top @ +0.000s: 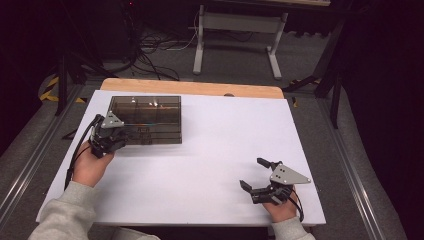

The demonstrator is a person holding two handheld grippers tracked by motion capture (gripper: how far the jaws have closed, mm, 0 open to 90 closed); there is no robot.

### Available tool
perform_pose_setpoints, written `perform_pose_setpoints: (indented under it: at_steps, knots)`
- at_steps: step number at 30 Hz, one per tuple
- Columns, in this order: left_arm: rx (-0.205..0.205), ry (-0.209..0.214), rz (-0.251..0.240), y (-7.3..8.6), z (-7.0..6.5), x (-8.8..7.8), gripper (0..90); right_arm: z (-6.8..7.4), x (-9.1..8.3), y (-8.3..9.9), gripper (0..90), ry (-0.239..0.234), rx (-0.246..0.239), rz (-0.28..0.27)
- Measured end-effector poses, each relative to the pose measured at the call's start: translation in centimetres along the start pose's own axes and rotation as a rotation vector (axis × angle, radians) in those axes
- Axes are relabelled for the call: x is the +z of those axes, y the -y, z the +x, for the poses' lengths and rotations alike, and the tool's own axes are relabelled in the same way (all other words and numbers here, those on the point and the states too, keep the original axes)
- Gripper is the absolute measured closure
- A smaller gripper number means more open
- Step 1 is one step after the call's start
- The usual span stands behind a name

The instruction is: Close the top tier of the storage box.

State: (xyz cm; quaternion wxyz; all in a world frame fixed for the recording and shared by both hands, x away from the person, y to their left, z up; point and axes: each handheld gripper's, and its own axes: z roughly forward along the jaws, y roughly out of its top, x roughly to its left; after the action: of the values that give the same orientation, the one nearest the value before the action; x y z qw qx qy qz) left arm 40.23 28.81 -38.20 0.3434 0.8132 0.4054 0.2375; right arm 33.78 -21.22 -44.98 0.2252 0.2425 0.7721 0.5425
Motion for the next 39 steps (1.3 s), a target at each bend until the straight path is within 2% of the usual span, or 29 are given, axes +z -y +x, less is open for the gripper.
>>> perform_pose_setpoints:
  at_steps: [1,7,22,24,25,28,30,35,37,38,39]
  knots:
    - [-0.003,0.006,-0.022,0.0,-0.1,-0.5,72.9,0.0,0.0,0.0,4.4,0.000,-0.001,-0.001]
    - [-0.006,0.023,-0.057,-0.1,-0.4,-1.5,60.1,0.0,0.0,0.0,4.4,-0.001,-0.002,0.000]
    - [-0.008,0.098,-0.103,-0.1,-1.6,-2.9,29.4,0.0,0.1,0.0,4.5,-0.023,0.000,-0.001]
    - [0.002,0.107,-0.110,-0.1,-1.7,-3.0,26.1,0.0,0.1,0.0,4.6,-0.025,0.000,-0.002]
    - [0.011,0.109,-0.108,-0.1,-1.9,-3.0,21.0,0.0,0.1,0.0,4.5,-0.026,-0.001,-0.001]
    - [0.026,0.110,-0.107,0.0,-2.1,-3.1,16.9,0.0,0.1,0.0,4.5,-0.027,-0.001,-0.001]
    - [0.040,0.126,-0.108,0.0,-2.2,-3.2,12.9,0.0,0.1,0.0,4.5,-0.027,-0.001,-0.001]
    - [0.038,0.160,-0.116,-0.1,-2.4,-3.5,4.7,0.0,0.1,0.0,4.5,-0.027,-0.001,-0.001]
    - [0.019,0.192,-0.134,0.0,-2.5,-3.5,1.8,0.0,0.1,0.0,4.5,-0.028,-0.001,0.000]
    - [0.019,0.192,-0.134,0.0,-2.5,-3.5,1.2,0.0,0.1,0.0,4.5,-0.028,-0.001,0.000]
    - [0.006,0.223,-0.141,0.1,-2.6,-3.5,1.2,0.0,0.1,0.0,4.6,-0.028,-0.001,0.001]
